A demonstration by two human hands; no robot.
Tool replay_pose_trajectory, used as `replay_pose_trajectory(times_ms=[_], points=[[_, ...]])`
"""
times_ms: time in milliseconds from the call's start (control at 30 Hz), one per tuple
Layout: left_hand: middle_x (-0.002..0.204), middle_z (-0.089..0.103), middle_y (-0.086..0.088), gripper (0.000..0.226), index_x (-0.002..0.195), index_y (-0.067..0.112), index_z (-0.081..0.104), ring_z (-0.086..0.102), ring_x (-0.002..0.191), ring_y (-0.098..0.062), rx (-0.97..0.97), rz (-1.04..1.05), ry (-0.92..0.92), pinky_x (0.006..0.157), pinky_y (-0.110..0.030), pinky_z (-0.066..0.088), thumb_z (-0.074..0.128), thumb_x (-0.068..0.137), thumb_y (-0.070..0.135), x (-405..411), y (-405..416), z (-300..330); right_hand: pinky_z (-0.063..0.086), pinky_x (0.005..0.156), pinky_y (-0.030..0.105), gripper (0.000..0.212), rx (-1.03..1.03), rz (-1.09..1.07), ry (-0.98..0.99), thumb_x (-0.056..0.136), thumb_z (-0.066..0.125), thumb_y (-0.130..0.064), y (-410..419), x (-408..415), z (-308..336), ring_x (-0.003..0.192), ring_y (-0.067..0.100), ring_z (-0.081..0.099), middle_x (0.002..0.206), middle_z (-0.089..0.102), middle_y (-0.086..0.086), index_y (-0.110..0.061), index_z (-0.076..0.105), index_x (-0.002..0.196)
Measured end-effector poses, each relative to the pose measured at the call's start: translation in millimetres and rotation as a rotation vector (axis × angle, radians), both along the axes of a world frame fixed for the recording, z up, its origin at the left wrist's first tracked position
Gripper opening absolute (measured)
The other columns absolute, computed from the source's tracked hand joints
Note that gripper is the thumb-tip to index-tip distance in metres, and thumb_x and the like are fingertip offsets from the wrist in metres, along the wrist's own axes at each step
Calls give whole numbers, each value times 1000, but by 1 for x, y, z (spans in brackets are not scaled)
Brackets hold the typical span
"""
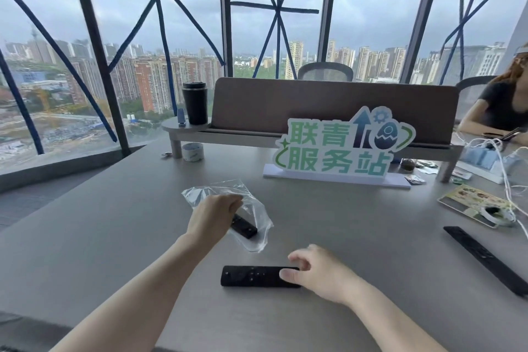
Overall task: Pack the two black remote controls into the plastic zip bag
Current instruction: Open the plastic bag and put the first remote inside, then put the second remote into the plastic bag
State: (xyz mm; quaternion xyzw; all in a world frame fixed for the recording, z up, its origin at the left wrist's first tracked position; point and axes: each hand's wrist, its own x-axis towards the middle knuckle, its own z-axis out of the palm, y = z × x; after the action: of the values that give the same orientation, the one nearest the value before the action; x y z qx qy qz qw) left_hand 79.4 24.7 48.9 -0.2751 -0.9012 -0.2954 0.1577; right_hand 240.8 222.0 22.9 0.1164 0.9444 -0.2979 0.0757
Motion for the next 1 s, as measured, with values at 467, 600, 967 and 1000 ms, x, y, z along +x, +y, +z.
replay_pose_trajectory(times_ms=[467, 600, 967, 1000], points=[[85, 74, -6, 28, 87, 19, 71, 65, 82, -32, -14, -37, -38, 70, -38, 50, 48, 95, 33, 37, 9, 1, 26, 45, 23, 21, -414, -114, 45, 98, 49, -32, 20, 84, 34, 39, 10, 33, 46, 47, -6, -17, 52, 83], [95, 77, -5, 29, 100, 20, 73, 67, 87, -29, 23, -144, -6, 68, -34, 47, 49, 95, 33, 57, 55, 27, 13, 43, 23, 21, -631, -318, 118, 99, 48, -31, 39, 103, 58, 42, 13, 19, 49, 36, -4, -17, 46, 84], [85, 76, -6, 31, 88, 15, 72, 66, 73, -28, 30, -254, -51, 68, -37, 54, 50, 93, 36, 92, 106, 32, 21, 32, 16, 27, -725, -493, 251, 100, 43, -18, 27, 67, 27, 29, 11, 35, 72, 70, 8, -6, 67, 104], [81, 75, -6, 31, 83, 14, 71, 65, 71, -28, 35, -254, -60, 68, -37, 54, 50, 93, 36, 92, 106, 29, 20, 30, 15, 26, -686, -544, 315, 98, 44, -11, 36, 70, 26, 25, 9, 33, 67, 67, 9, -3, 69, 94]])
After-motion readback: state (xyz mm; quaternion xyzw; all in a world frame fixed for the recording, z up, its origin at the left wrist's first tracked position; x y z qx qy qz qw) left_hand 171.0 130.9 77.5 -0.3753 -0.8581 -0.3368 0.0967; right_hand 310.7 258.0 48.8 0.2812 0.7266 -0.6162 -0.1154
